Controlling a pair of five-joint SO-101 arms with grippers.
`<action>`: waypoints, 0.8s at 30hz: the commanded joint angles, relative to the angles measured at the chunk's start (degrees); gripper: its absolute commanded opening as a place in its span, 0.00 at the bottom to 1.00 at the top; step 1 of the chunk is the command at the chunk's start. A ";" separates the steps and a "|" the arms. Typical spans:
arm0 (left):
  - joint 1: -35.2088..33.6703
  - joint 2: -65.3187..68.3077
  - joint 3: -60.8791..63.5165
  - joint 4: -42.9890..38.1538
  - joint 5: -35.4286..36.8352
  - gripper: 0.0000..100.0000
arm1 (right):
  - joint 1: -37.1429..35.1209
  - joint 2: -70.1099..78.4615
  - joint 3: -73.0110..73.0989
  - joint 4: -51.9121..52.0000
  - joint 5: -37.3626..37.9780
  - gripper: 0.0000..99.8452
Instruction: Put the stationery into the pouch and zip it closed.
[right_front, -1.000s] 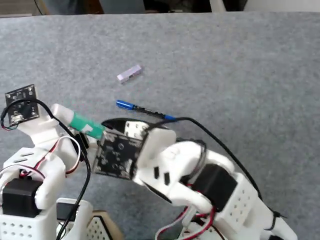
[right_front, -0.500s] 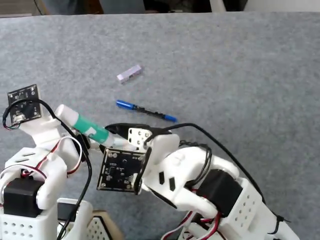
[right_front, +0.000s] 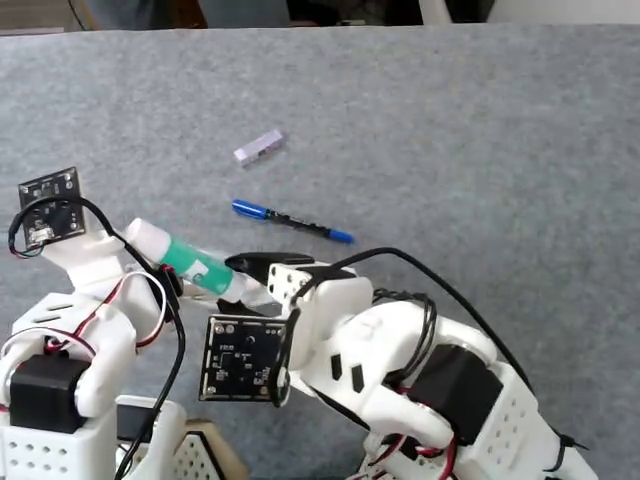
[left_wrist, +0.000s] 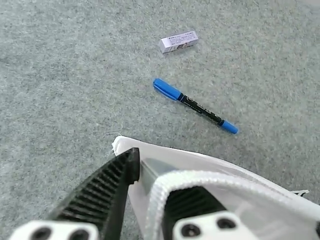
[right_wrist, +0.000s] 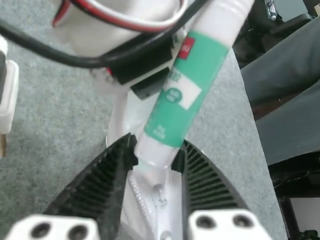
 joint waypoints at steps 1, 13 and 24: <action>-1.89 1.41 5.23 -1.41 -0.79 0.03 | 1.23 0.31 -0.04 3.43 0.88 0.11; -1.89 1.41 5.23 -1.41 -0.79 0.03 | 1.32 0.31 -0.75 5.45 3.43 0.16; -1.89 1.41 5.23 -1.41 -0.88 0.03 | 1.23 0.22 -2.86 3.16 1.67 0.16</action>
